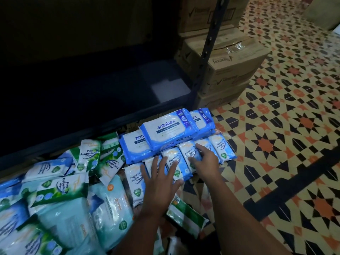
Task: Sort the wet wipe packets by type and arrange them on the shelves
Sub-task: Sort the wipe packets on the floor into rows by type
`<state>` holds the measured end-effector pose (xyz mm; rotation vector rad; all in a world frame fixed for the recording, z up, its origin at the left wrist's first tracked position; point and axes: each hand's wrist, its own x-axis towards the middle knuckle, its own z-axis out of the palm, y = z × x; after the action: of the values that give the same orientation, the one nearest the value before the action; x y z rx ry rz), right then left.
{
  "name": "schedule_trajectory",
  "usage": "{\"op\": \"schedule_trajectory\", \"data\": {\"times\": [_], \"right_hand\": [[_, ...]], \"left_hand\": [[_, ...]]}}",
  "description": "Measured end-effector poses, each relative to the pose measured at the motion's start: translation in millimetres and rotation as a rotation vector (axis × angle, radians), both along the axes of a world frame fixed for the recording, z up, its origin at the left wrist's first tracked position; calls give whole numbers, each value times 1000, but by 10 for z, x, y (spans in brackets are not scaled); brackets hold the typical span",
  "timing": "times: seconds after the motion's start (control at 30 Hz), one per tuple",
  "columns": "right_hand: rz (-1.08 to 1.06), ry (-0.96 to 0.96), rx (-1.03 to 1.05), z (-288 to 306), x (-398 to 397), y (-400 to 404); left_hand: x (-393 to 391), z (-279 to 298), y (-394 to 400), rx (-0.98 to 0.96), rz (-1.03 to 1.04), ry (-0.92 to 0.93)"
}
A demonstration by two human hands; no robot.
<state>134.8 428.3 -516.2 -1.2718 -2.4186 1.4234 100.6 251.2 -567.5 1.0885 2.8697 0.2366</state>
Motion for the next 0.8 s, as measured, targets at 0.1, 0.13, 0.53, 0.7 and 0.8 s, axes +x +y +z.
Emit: {"op": "schedule_trajectory", "data": {"times": [0.1,0.13,0.53,0.7,0.8], "right_hand": [[-2,10,4,-27,40,-20],[-1,13,1,-33,44,-28],[73,-28,122,-201,80,-214],[133,-58,192,-216,76,-211],[197,-130,221,-173,47,-202]], "left_hand": [[-5,82,-111,18,8,36],[6,131,-159,29,58,43],[146,-72,-455,130,144,85],[119,-122,-455,123,171,27],[89,-86,-470,151,188,-49]]}}
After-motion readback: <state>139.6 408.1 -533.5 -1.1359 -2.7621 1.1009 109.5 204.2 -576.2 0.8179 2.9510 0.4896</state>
